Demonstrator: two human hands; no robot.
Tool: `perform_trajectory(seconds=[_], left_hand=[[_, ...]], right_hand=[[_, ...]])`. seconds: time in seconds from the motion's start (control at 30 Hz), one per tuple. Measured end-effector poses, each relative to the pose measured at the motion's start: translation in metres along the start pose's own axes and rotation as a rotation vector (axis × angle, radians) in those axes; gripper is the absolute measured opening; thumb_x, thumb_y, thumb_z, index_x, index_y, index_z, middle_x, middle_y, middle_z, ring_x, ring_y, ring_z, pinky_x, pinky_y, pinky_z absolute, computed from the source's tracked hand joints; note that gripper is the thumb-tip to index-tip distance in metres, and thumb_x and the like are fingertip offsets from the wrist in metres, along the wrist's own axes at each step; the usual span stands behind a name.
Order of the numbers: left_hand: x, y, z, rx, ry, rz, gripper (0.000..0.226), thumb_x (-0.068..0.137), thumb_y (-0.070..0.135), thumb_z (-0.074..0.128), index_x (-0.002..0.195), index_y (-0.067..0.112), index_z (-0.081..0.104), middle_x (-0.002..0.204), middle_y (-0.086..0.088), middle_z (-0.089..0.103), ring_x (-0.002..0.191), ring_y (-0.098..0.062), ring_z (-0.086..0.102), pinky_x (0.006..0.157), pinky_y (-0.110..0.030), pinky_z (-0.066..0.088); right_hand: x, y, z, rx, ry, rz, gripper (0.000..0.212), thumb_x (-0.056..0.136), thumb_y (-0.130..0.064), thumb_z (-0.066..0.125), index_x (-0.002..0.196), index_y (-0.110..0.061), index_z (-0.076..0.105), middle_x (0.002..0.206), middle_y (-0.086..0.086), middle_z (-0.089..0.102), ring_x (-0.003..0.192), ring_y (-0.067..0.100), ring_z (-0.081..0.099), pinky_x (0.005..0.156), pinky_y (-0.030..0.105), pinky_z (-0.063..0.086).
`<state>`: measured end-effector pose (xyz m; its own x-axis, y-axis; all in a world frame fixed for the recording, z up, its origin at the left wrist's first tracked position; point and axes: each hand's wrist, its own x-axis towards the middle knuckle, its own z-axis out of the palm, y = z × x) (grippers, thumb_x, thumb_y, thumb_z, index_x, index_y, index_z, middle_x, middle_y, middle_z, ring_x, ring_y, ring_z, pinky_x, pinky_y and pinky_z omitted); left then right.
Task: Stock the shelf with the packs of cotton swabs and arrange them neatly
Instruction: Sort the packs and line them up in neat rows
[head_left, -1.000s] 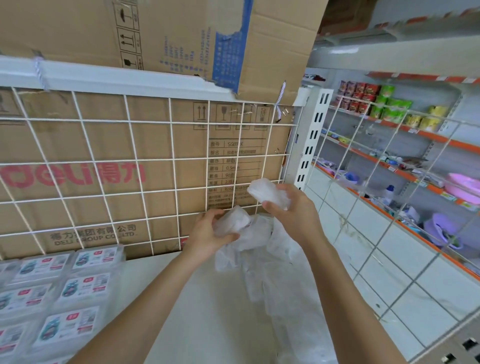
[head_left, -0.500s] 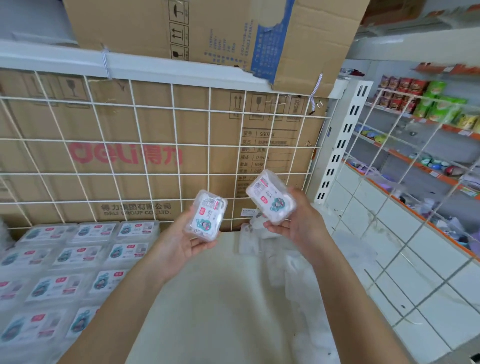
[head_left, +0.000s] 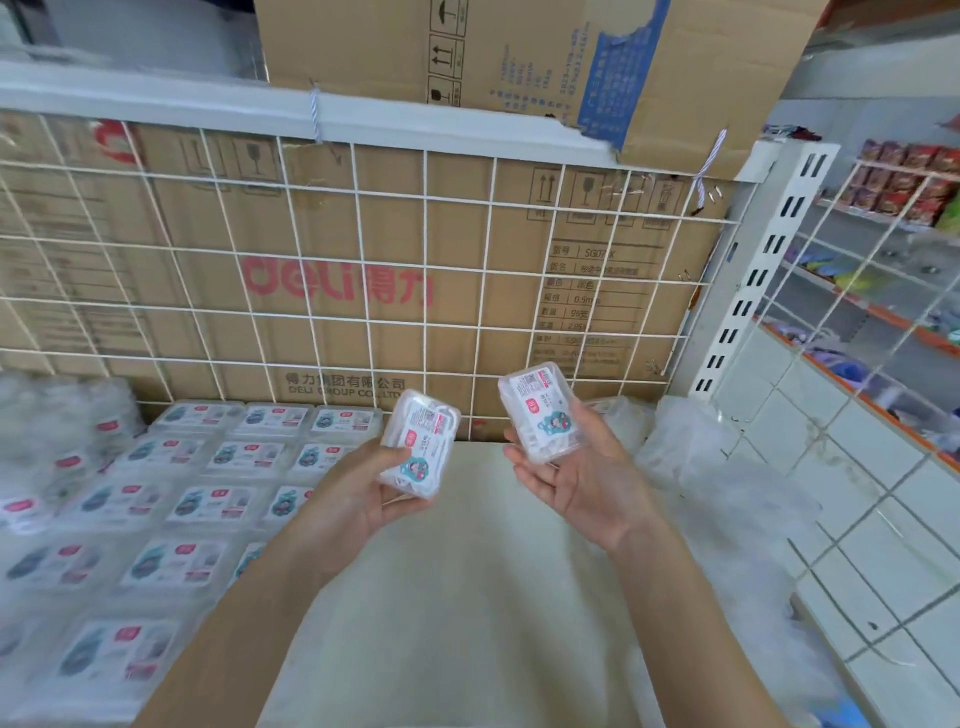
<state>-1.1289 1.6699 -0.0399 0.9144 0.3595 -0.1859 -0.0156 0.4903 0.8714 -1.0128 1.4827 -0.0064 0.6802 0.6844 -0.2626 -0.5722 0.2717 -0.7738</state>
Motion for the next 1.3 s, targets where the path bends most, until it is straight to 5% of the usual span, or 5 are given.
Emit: perform_trajectory(seconds=[0.23,0.57,0.8,1.03,1.3], left_hand=[[-0.001,0.013,-0.016,0.016,0.07,-0.004,0.04,0.065,0.008,0.071,0.104,0.001,0.061,0.104,-0.018,0.067,0.086,-0.025,0.066,0.077,-0.039,0.057],[0.018,0.031,-0.022,0.113,-0.03,0.004,0.033,0.08,0.014,0.06,0.111,0.006,0.057,0.1,-0.013,0.07,0.083,-0.023,0.069,0.076,-0.038,0.058],[0.025,0.031,-0.021,0.287,-0.182,0.001,0.057,0.08,0.051,0.055,0.126,0.018,0.053,0.118,-0.006,0.066,0.108,-0.023,0.064,0.093,-0.04,0.051],[0.035,0.028,-0.022,0.37,-0.031,0.049,0.058,0.061,0.032,0.065,0.115,0.023,0.044,0.108,-0.003,0.064,0.087,-0.019,0.066,0.057,-0.023,0.053],[0.045,0.021,-0.051,1.168,0.01,0.386,0.072,0.075,0.068,0.028,0.121,0.019,0.055,0.121,0.004,0.052,0.113,-0.012,0.049,0.094,-0.022,0.034]], right_hand=[[0.017,0.016,0.016,0.002,0.143,-0.082,0.009,0.088,-0.021,0.057,0.095,-0.017,0.062,0.086,-0.001,0.07,0.068,0.007,0.06,0.061,0.018,0.04],[0.035,0.046,0.048,-0.179,0.01,-0.28,0.068,0.064,-0.01,0.07,0.126,-0.029,0.048,0.113,0.005,0.066,0.097,0.021,0.066,0.075,0.034,0.056],[0.044,0.064,0.062,-0.477,0.113,-0.457,0.04,0.078,-0.013,0.074,0.111,-0.022,0.053,0.091,-0.01,0.068,0.082,-0.002,0.063,0.07,0.015,0.049],[0.055,0.071,0.057,-0.567,0.185,-0.378,0.035,0.072,-0.038,0.066,0.099,-0.017,0.057,0.096,-0.003,0.067,0.078,-0.001,0.063,0.067,0.014,0.047],[0.061,0.083,0.045,-0.413,0.144,-0.163,0.035,0.085,-0.012,0.067,0.114,-0.025,0.051,0.078,0.001,0.069,0.073,0.019,0.061,0.071,0.028,0.054]])
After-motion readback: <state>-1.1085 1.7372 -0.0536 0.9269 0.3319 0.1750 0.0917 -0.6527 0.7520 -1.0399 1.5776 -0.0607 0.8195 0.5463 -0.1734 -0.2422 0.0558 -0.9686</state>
